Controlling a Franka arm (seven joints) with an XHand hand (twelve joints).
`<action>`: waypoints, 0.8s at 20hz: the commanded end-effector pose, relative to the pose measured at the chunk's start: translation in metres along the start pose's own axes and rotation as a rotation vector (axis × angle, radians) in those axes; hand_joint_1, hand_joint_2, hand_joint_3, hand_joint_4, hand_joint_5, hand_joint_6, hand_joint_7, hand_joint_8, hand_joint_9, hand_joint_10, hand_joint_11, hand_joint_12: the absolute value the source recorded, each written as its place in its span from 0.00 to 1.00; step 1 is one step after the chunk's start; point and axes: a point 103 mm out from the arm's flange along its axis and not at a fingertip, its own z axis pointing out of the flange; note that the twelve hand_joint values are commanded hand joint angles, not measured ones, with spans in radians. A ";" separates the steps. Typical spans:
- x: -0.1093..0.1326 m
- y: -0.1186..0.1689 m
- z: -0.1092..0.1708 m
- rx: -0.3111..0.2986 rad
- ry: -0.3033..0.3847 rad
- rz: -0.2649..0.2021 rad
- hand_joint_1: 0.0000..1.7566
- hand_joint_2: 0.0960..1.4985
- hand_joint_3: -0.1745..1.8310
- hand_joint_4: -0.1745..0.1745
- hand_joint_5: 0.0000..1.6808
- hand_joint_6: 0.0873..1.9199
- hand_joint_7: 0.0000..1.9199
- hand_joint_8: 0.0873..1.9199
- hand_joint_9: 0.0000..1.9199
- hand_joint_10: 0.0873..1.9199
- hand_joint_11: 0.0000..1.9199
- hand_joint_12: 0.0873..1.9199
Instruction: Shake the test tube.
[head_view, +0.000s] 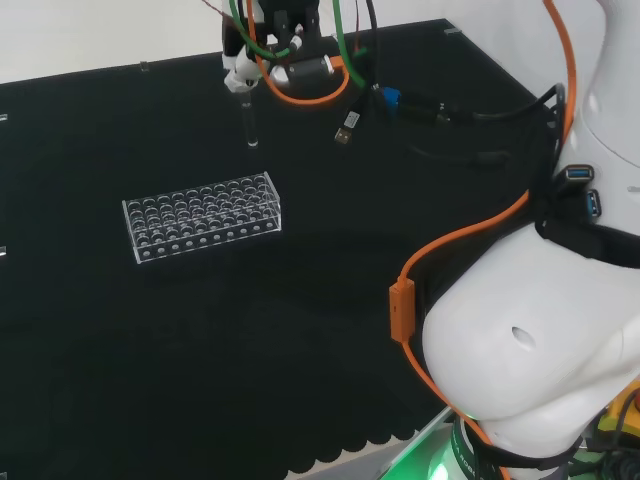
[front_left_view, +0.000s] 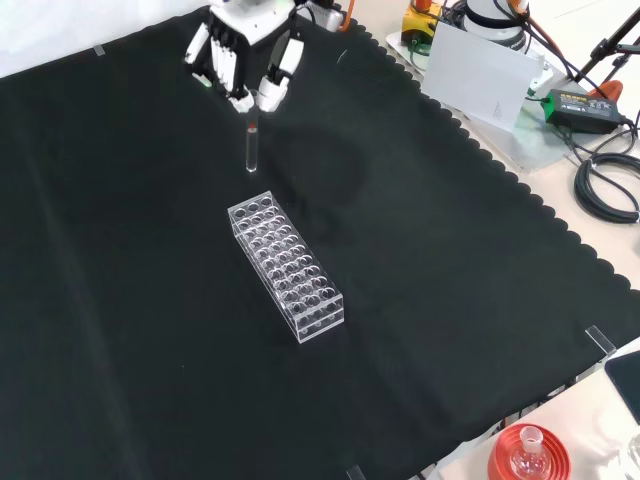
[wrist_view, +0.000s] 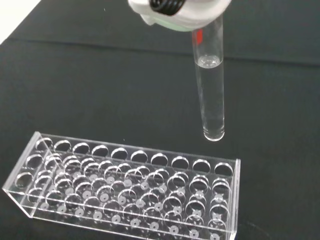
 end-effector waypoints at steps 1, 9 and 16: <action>0.002 -0.013 -0.016 -0.003 -0.016 -0.008 0.81 0.63 0.08 0.00 0.74 0.25 0.72 0.28 0.64 0.16 0.25 0.70; 0.017 -0.012 -0.022 -0.020 0.031 -0.019 0.81 0.63 0.08 0.00 0.74 0.25 0.72 0.28 0.64 0.16 0.25 0.70; 0.075 -0.001 -0.031 -0.050 0.123 -0.127 0.81 0.63 0.08 0.00 0.74 0.24 0.72 0.27 0.64 0.16 0.25 0.70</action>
